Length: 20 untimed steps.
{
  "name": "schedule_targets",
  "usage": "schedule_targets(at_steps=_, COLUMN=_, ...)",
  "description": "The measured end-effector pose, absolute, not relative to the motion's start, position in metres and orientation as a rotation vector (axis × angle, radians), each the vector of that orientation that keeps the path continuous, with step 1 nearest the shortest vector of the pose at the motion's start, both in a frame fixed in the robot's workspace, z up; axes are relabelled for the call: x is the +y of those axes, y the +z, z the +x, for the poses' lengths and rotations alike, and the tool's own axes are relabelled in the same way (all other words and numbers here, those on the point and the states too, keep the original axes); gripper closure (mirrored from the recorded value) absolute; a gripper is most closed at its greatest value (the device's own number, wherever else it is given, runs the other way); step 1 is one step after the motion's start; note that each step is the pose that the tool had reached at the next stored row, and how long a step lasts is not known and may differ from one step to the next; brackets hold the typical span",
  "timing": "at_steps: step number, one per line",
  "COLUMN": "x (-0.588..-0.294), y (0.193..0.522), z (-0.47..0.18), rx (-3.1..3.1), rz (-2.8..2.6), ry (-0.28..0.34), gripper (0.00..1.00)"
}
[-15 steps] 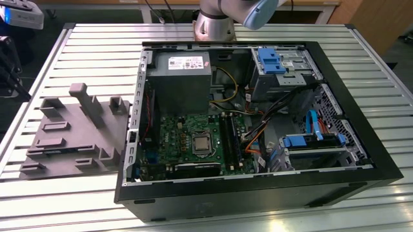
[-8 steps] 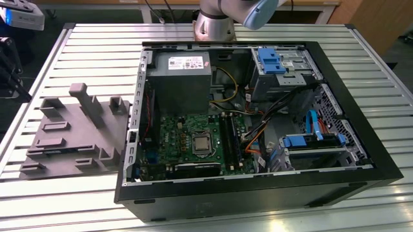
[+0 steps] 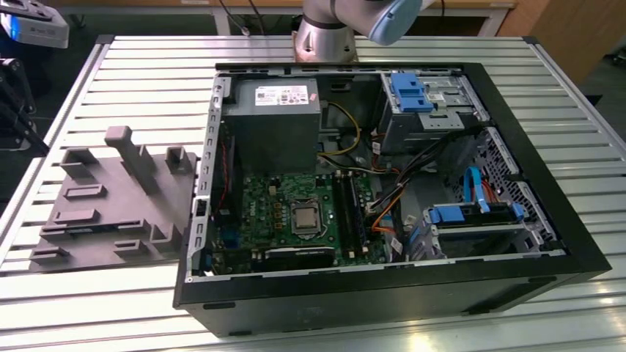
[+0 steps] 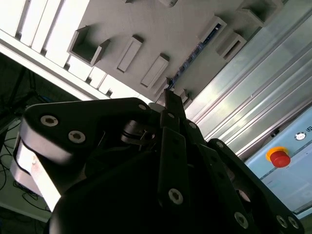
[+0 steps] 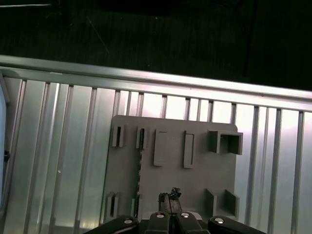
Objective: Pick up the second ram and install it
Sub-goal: 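Pick up the second ram and move it above second insertion slot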
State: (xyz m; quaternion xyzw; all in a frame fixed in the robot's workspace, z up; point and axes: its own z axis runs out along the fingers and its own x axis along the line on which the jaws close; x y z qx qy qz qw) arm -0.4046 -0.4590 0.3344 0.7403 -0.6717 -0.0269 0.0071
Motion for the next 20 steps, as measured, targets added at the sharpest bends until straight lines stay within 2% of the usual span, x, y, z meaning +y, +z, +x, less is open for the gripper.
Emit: schedule_targets(at_steps=20, x=-0.4590, y=0.3295, z=-0.4046, rx=-2.101, rz=2.315, ry=-0.084, gripper=0.89)
